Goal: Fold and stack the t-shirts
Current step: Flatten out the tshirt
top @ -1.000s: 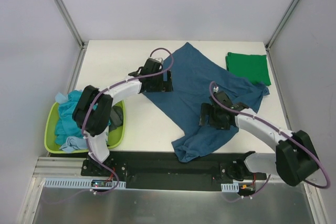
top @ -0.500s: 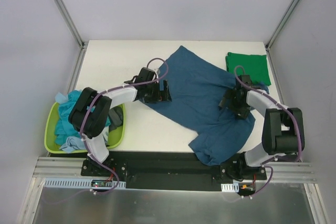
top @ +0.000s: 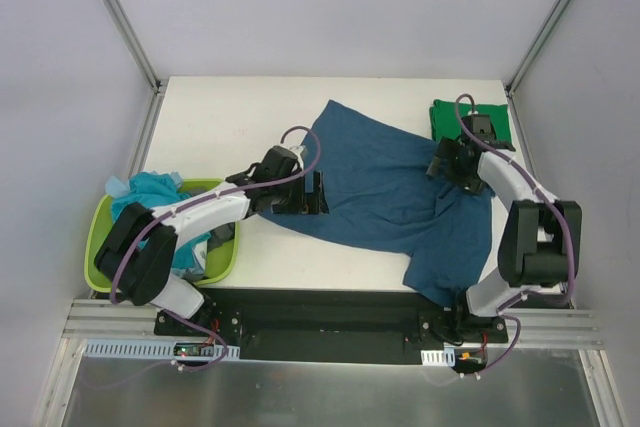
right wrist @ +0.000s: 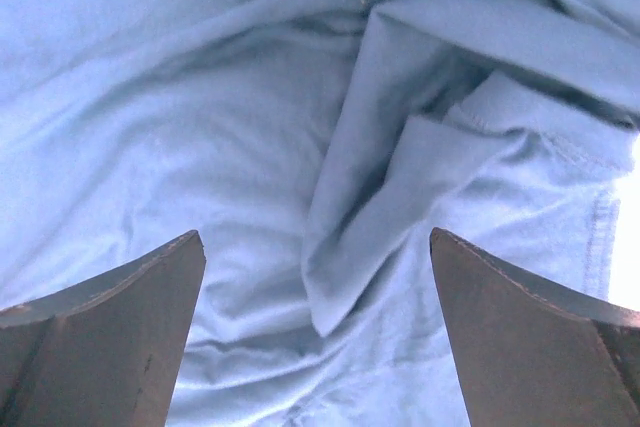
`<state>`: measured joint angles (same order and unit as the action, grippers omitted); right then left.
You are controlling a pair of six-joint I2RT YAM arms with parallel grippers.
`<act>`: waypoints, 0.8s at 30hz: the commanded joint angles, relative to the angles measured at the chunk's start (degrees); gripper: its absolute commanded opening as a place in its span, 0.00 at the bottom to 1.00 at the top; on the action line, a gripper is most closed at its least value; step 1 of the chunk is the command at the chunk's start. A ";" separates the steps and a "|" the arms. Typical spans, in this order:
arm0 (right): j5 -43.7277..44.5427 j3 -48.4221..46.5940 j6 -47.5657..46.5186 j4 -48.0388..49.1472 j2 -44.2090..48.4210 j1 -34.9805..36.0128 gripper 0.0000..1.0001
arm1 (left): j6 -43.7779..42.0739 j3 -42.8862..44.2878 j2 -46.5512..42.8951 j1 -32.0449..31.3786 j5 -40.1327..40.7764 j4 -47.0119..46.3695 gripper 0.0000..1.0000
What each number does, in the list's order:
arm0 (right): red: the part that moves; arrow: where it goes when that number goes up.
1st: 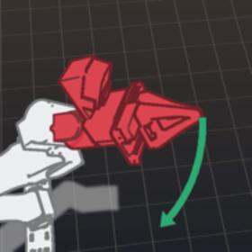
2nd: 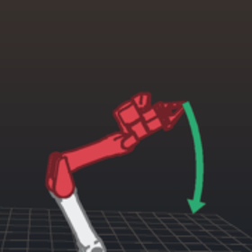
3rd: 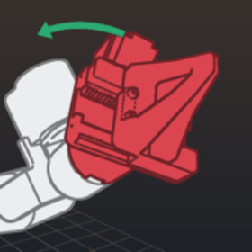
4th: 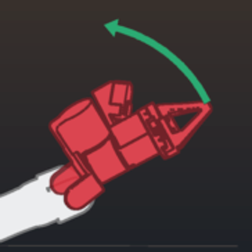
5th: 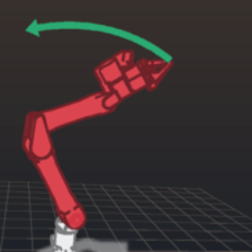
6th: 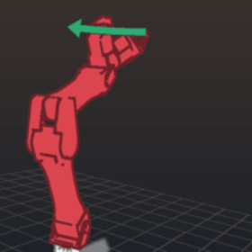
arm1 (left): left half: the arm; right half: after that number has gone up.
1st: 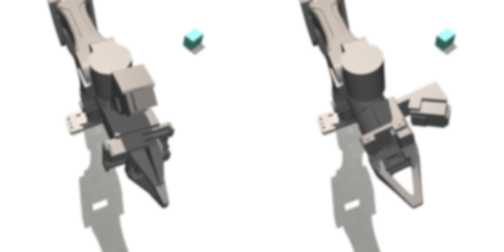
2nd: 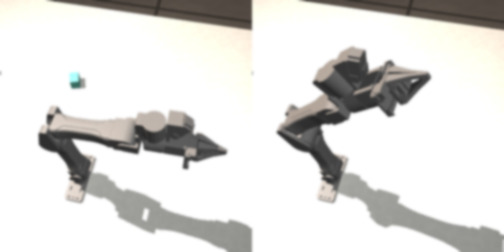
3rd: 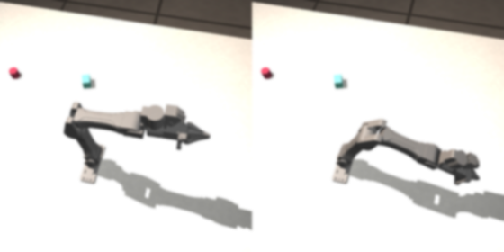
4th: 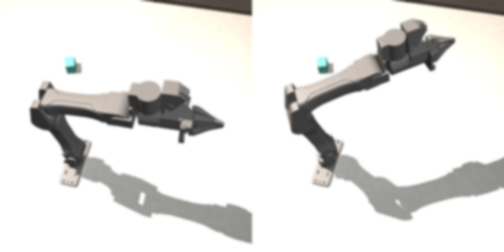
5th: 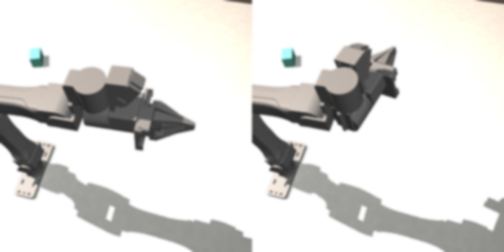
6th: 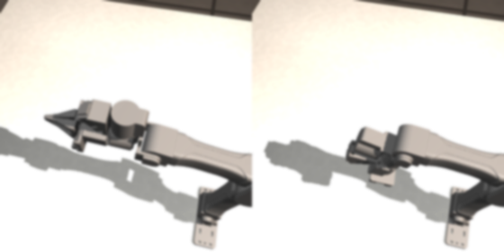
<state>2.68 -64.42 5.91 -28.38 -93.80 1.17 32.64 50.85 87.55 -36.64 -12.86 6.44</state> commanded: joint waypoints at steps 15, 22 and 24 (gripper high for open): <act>-4.96 25.50 9.30 -0.80 17.80 1.83 0.96 | 0.14 7.94 10.00 5.26 8.82 1.38 0.99; -5.32 11.45 2.10 2.98 1.54 -0.03 0.96 | -1.09 13.74 17.21 11.14 7.77 1.38 0.99; -3.48 6.53 -0.37 2.98 -2.42 -0.81 0.96 | -1.88 16.55 18.97 12.90 7.33 1.39 0.99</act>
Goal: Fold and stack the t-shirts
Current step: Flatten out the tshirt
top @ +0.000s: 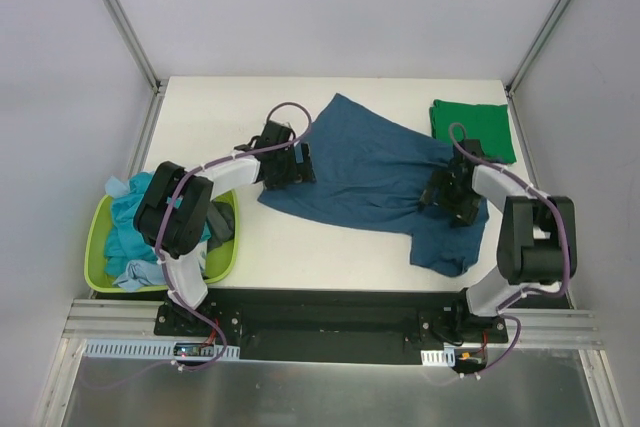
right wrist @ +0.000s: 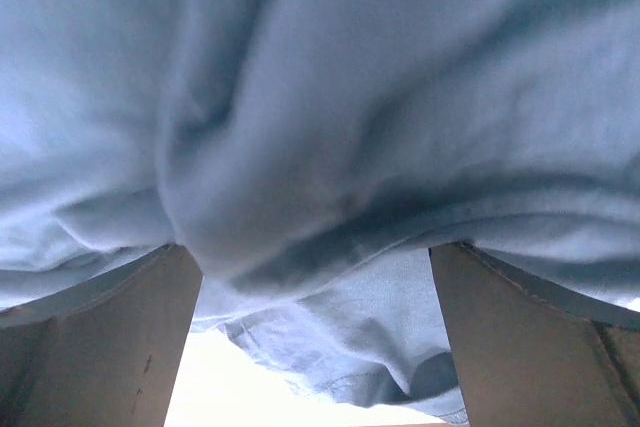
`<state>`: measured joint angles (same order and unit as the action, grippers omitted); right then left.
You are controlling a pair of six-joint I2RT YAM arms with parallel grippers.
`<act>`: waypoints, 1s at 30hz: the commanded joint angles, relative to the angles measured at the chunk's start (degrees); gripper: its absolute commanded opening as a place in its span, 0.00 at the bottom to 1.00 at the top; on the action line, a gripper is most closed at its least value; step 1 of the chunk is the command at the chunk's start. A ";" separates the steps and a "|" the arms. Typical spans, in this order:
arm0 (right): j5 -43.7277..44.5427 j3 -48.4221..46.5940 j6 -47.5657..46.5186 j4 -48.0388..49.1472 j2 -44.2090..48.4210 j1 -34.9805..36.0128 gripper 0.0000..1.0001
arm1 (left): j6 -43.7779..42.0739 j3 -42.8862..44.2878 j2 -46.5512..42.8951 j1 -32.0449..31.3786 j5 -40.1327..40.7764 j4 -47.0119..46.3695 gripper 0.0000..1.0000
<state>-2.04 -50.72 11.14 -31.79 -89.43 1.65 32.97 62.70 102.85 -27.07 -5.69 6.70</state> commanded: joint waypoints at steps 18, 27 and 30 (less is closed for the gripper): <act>-10.17 10.46 2.30 4.72 16.04 5.47 0.97 | -2.65 3.93 4.99 5.19 -6.96 -1.25 0.99; -5.26 14.59 9.33 -6.68 23.48 6.61 0.97 | -2.47 2.69 4.55 5.19 -4.33 -1.69 0.99; -2.71 15.56 11.88 -13.19 30.25 6.52 0.96 | -2.47 2.87 4.99 5.19 -3.10 -1.60 0.99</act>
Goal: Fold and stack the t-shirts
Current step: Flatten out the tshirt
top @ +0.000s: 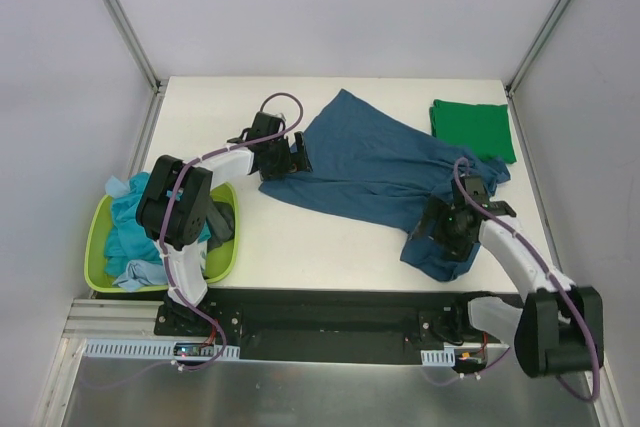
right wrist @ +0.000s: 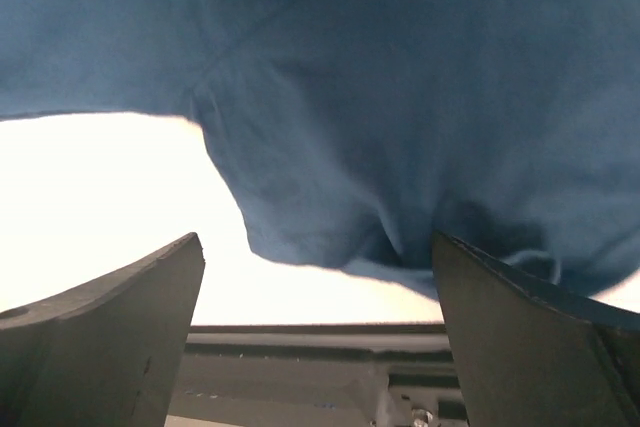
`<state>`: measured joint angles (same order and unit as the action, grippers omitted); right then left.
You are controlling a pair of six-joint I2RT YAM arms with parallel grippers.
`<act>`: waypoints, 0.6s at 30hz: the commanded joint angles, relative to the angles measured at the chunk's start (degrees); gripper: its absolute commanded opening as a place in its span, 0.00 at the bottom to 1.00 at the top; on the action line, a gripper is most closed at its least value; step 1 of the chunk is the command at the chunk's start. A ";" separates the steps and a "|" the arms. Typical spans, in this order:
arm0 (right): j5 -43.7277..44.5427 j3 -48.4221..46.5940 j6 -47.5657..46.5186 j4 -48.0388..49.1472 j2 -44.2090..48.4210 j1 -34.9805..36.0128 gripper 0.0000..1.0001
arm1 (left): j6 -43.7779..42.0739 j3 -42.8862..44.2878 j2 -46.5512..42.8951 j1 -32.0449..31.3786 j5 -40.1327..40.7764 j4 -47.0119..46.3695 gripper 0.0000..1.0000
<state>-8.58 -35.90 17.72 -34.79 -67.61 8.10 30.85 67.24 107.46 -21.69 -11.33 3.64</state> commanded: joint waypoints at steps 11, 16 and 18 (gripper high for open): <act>3.29 4.18 6.99 -14.78 20.42 -0.01 0.96 | -1.14 -1.24 0.12 -0.19 3.86 2.16 0.99; 0.32 -0.13 4.17 -17.86 20.59 0.08 0.96 | -1.41 -1.59 -0.58 -0.19 4.21 2.34 0.99; 1.80 -0.83 2.86 -17.95 23.21 -0.01 0.96 | -1.58 -1.59 -0.67 -0.19 4.13 2.51 0.99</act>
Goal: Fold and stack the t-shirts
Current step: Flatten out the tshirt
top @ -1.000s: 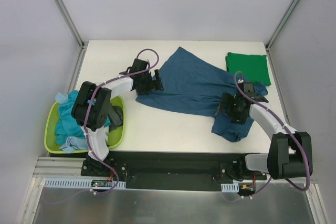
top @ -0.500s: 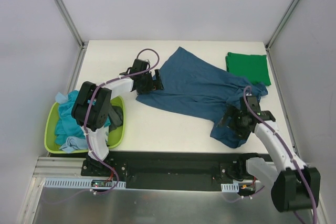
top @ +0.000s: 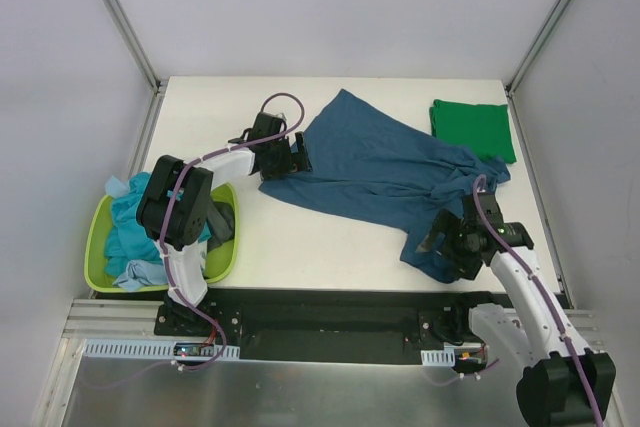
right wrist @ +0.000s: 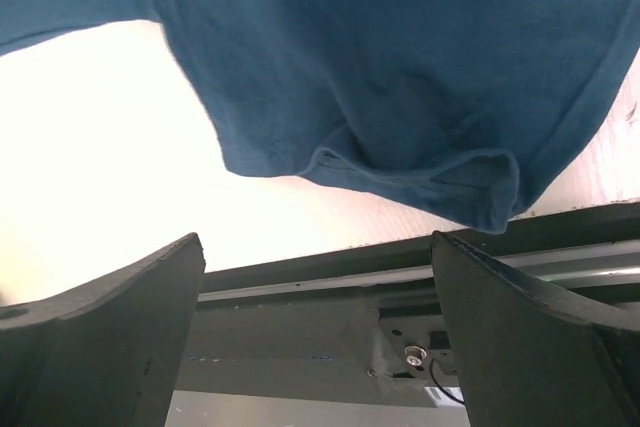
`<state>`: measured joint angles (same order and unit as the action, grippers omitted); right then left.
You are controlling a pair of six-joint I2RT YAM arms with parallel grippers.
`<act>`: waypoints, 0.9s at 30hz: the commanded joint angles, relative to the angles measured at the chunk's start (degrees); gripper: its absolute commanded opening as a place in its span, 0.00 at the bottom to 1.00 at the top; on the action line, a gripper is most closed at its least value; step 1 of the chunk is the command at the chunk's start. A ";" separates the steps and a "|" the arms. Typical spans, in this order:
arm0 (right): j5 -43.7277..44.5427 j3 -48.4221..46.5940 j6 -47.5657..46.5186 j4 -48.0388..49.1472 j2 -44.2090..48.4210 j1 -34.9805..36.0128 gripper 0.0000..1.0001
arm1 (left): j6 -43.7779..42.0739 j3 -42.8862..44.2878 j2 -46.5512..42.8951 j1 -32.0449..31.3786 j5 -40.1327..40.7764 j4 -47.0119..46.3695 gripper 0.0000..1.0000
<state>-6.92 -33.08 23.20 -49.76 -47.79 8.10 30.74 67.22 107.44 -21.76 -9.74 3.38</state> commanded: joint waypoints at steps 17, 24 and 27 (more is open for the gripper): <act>-12.83 -0.42 -13.71 7.92 -9.43 0.86 0.95 | -4.90 8.09 4.97 2.86 6.49 6.99 0.99; -21.11 4.95 -5.55 14.32 -3.89 11.30 0.93 | -6.92 22.42 12.26 6.20 4.02 12.35 0.99; -22.62 6.01 -4.22 18.28 -5.38 18.68 0.93 | -7.71 24.53 12.53 6.38 2.98 13.06 0.99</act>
<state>-24.18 -28.34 14.70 -37.67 -52.27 19.57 25.82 87.81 119.96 -15.70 -5.91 12.32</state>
